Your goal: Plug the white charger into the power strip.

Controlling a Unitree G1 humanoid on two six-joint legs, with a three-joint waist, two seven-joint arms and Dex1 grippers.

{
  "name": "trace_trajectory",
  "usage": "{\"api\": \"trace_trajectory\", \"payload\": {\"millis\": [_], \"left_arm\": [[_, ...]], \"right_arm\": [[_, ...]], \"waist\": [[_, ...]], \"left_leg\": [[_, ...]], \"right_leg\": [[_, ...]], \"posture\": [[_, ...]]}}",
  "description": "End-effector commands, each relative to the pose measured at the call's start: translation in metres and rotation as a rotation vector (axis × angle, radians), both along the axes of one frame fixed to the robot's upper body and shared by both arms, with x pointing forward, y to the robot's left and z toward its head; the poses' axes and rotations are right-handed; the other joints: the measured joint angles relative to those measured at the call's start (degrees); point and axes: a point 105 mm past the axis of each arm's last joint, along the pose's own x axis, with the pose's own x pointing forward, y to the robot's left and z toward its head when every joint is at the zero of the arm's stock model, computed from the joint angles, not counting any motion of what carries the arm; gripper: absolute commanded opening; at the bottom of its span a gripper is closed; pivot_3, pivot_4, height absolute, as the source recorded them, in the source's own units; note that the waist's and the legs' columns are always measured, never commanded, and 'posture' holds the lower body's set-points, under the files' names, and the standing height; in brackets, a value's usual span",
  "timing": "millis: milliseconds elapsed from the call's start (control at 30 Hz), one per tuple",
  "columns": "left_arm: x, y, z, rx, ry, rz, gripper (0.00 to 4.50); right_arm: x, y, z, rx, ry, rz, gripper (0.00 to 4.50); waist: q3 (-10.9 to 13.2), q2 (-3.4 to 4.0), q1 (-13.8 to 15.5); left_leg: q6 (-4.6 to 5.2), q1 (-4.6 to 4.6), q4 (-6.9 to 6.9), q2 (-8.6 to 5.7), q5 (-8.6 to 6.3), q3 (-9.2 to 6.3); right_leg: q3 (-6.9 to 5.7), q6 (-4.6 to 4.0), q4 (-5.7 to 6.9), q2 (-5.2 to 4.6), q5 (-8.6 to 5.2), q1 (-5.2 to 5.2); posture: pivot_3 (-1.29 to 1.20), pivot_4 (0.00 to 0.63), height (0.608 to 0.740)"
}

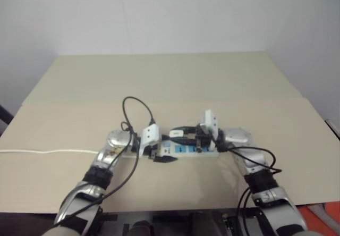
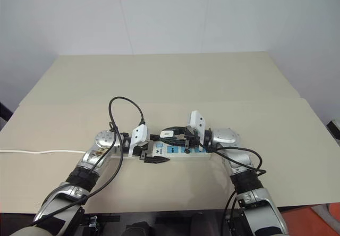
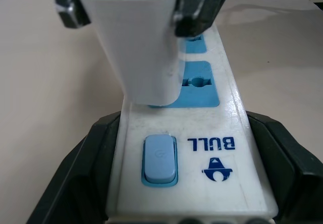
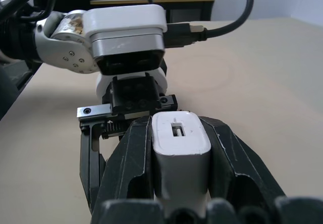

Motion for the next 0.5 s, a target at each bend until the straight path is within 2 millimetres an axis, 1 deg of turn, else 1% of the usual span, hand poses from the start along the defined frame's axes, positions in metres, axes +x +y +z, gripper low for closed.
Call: {"api": "trace_trajectory", "payload": {"millis": [33, 233, 400, 500], "left_arm": [[-0.009, 0.01, -0.014, 0.067, 0.039, -0.017, 3.3], [-0.013, 0.013, -0.017, 0.052, 0.051, -0.007, 3.3], [-0.019, 0.016, -0.022, 0.037, 0.07, -0.006, 3.3], [-0.02, 0.019, -0.025, 0.049, 0.073, 0.002, 3.3]], "right_arm": [[0.007, -0.026, -0.017, -0.091, 0.029, -0.064, 1.13], [0.006, -0.04, -0.03, -0.146, 0.047, -0.069, 1.13], [0.005, -0.05, -0.036, -0.165, 0.067, -0.084, 1.13], [0.005, -0.056, -0.039, -0.177, 0.081, -0.096, 1.13]], "waist": [[0.0, -0.03, 0.1], [-0.1, -0.04, 0.1], [-0.1, -0.04, 0.2], [-0.1, -0.04, 0.2]], "left_leg": [[0.0, 0.01, 0.0, 0.0, 0.0, 0.0], [0.01, 0.15, -0.02, 0.0, -0.01, -0.02], [0.14, 0.74, -0.12, 0.02, -0.09, -0.01], [0.15, 0.82, -0.12, 0.02, -0.1, 0.0]], "right_leg": [[0.0, 0.0, -0.01, 0.0, 0.0, 0.02], [-0.01, 0.0, -0.06, 0.0, 0.0, 0.21], [-0.01, -0.01, -0.16, 0.0, -0.05, 0.8], [0.0, -0.04, -0.17, 0.0, -0.09, 0.83]], "posture": [[0.0, 0.15, 0.74], [0.0, 0.15, 0.74], [0.0, 0.15, 0.74], [0.0, 0.15, 0.74]]}}
